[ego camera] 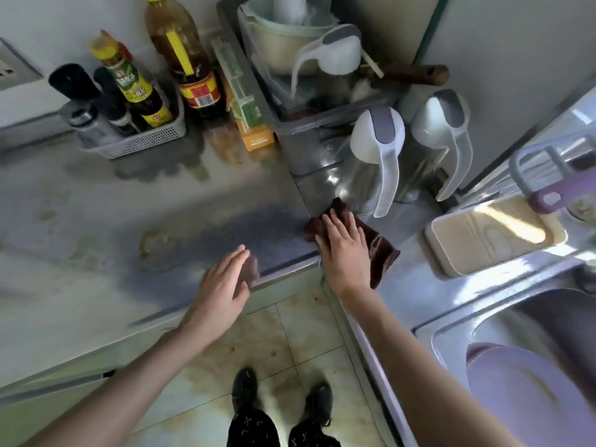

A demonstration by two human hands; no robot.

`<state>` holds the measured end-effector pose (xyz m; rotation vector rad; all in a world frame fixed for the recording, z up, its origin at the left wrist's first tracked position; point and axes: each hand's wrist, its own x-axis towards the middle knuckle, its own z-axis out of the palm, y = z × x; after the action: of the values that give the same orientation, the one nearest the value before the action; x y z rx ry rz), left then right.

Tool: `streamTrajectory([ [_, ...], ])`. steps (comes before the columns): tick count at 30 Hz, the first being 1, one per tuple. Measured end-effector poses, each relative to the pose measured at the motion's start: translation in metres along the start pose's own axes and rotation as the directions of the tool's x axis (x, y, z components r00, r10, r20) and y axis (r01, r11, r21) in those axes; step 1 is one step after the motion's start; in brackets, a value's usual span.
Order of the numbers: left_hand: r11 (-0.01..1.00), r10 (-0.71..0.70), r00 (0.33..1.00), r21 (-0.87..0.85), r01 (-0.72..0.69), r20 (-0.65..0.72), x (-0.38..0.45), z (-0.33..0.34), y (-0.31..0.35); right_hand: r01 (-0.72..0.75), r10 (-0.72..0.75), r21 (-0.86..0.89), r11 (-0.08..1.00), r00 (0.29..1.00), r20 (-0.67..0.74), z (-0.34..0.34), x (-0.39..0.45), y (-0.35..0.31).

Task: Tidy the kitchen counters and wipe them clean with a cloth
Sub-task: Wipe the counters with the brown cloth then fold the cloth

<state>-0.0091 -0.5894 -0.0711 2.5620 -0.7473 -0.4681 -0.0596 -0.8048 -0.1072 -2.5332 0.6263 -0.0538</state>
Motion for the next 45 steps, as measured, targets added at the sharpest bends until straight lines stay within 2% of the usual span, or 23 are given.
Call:
streamTrajectory([
  [2, 1.000, -0.014, 1.000, -0.012, 0.014, -0.015, 0.001, -0.004, -0.008, -0.041, 0.043, 0.097, 0.994, 0.999, -0.024, 0.022, -0.010, -0.039],
  [4, 1.000, 0.010, 1.000, -0.008, -0.010, -0.023, 0.004, -0.009, -0.015, 0.151, -0.160, 0.112, 0.982, 0.984, 0.077, 0.042, -0.029, -0.067],
  [6, 0.999, 0.037, 0.999, -0.005, -0.037, -0.019, 0.008, -0.015, -0.026, 0.401, -0.391, -0.021, 0.916, 0.903, 0.176, 0.051, -0.039, -0.071],
  [7, 0.999, 0.039, 0.999, -0.005, -0.039, -0.007, 0.011, -0.019, -0.032, 0.452, -0.430, -0.082, 0.888, 0.881, 0.198, 0.050, -0.033, -0.068],
  [10, 0.999, 0.045, 0.999, -0.006, -0.045, 0.005, 0.018, -0.035, -0.055, 0.356, -0.323, -0.173, 0.918, 0.927, 0.193, 0.042, 0.003, -0.058],
  [13, 1.000, 0.019, 1.000, 0.016, -0.019, 0.001, 0.022, -0.054, -0.078, 0.066, -0.048, -0.186, 0.980, 0.994, 0.095, 0.038, 0.040, -0.070],
  [15, 0.994, -0.045, 0.997, 0.104, 0.038, 0.069, 0.019, -0.065, -0.094, -0.083, 0.093, -0.169, 0.982, 0.994, 0.053, 0.048, 0.044, -0.089],
  [16, 0.981, -0.094, 0.990, 0.178, 0.075, 0.100, 0.016, -0.070, -0.103, -0.075, 0.085, -0.172, 0.982, 0.995, 0.053, 0.056, 0.036, -0.099],
  [18, 0.937, -0.208, 0.971, 0.311, 0.162, 0.120, 0.011, -0.080, -0.121, 0.106, -0.087, -0.185, 0.977, 0.991, 0.105, 0.071, 0.007, -0.116],
  [20, 0.886, -0.339, 0.932, 0.378, 0.269, 0.131, 0.008, -0.090, -0.139, 0.305, -0.259, -0.205, 0.930, 0.940, 0.220, 0.075, -0.016, -0.120],
  [21, 0.864, -0.396, 0.907, 0.390, 0.317, 0.140, 0.005, -0.094, -0.146, 0.348, -0.287, -0.211, 0.914, 0.919, 0.269, 0.072, -0.017, -0.117],
  [23, 0.830, -0.470, 0.869, 0.413, 0.376, 0.154, -0.002, -0.099, -0.155, 0.326, -0.260, -0.241, 0.914, 0.928, 0.268, 0.068, -0.001, -0.109],
  [26, 0.792, -0.528, 0.836, 0.439, 0.424, 0.146, -0.007, -0.096, -0.156, 0.021, 0.004, -0.226, 0.974, 0.994, 0.110, 0.064, 0.039, -0.113],
  [28, 0.775, -0.549, 0.823, 0.461, 0.434, 0.149, -0.006, -0.094, -0.155, -0.148, 0.157, -0.186, 0.971, 0.987, 0.035, 0.074, 0.047, -0.131],
  [29, 0.773, -0.552, 0.819, 0.465, 0.432, 0.157, -0.005, -0.094, -0.155, -0.138, 0.144, -0.195, 0.971, 0.989, 0.016, 0.082, 0.039, -0.144],
  [30, 0.775, -0.555, 0.815, 0.461, 0.433, 0.167, -0.004, -0.094, -0.156, -0.049, 0.058, -0.217, 0.975, 0.998, 0.032, 0.091, 0.025, -0.156],
  [32, 0.778, -0.566, 0.803, 0.446, 0.443, 0.189, -0.003, -0.093, -0.159, 0.214, -0.177, -0.278, 0.936, 0.972, 0.152, 0.106, -0.015, -0.175],
  [34, 0.790, -0.557, 0.806, 0.428, 0.439, 0.200, -0.003, -0.092, -0.163, 0.356, -0.281, -0.299, 0.885, 0.922, 0.265, 0.106, -0.031, -0.175],
  [36, 0.824, -0.502, 0.841, 0.408, 0.394, 0.203, -0.004, -0.092, -0.166, 0.331, -0.249, -0.311, 0.891, 0.929, 0.274, 0.099, -0.007, -0.162],
  [39, 0.880, -0.371, 0.906, 0.390, 0.271, 0.206, -0.004, -0.092, -0.172, 0.128, -0.075, -0.307, 0.943, 0.981, 0.177, 0.082, 0.049, -0.146],
  [42, 0.887, -0.353, 0.897, 0.398, 0.232, 0.265, 0.001, -0.095, -0.177, -0.041, 0.069, -0.269, 0.962, 0.993, 0.095, 0.083, 0.071, -0.150],
  [43, 0.887, -0.360, 0.891, 0.397, 0.235, 0.277, 0.002, -0.095, -0.177, -0.042, 0.068, -0.288, 0.957, 0.995, 0.079, 0.089, 0.064, -0.156],
  [45, 0.888, -0.369, 0.887, 0.388, 0.247, 0.278, 0.005, -0.095, -0.176, 0.104, -0.071, -0.328, 0.939, 0.991, 0.112, 0.099, 0.038, -0.169],
])
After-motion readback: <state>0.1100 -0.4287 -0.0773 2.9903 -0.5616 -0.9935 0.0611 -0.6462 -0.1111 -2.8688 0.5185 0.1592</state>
